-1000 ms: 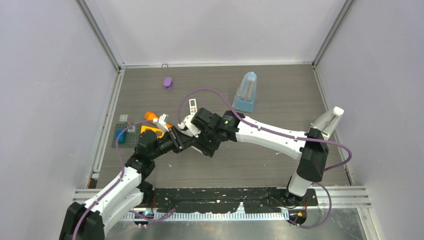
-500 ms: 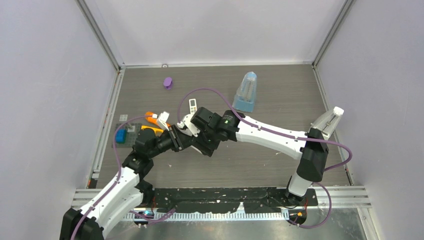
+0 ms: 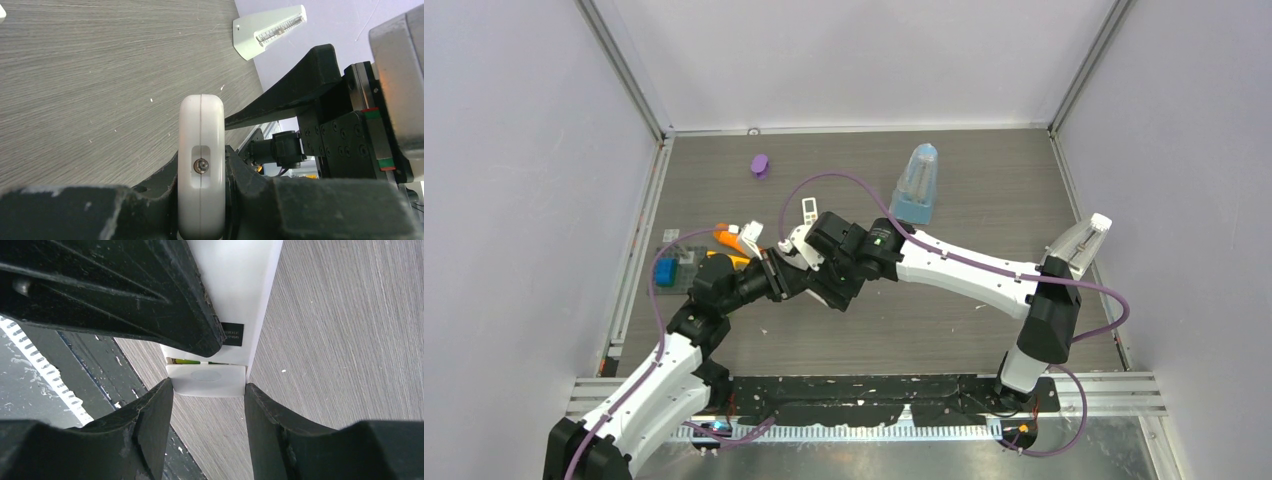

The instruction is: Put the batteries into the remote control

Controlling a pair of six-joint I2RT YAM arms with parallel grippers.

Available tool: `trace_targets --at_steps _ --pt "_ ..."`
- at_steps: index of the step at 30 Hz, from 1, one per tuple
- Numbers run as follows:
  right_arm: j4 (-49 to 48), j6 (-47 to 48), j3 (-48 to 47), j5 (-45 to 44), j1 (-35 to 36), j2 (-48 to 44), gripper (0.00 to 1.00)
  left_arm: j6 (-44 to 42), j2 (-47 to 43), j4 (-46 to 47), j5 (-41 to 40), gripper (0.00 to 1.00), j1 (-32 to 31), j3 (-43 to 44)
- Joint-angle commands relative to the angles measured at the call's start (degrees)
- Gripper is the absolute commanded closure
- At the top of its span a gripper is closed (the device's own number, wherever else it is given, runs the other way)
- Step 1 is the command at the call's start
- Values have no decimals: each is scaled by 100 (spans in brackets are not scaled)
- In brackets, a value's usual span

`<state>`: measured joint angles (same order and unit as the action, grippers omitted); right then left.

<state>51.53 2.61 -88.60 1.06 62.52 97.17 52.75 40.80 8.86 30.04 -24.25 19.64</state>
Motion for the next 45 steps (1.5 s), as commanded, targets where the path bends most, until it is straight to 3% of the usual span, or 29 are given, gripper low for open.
trace_targets --at_steps 1,18,34,45 --pt "-194 -132 -230 -413 -84 68 47 -11 -95 145 437 100 -63 354" --pt "-484 -399 -193 -384 -165 289 47 988 -40 778 515 100 -62 85" --pt "-607 -297 -426 285 -246 444 42 1694 126 1675 958 100 -56 -85" --pt "-381 -64 -507 9 -249 607 36 2190 218 1780 960 100 -32 -157"
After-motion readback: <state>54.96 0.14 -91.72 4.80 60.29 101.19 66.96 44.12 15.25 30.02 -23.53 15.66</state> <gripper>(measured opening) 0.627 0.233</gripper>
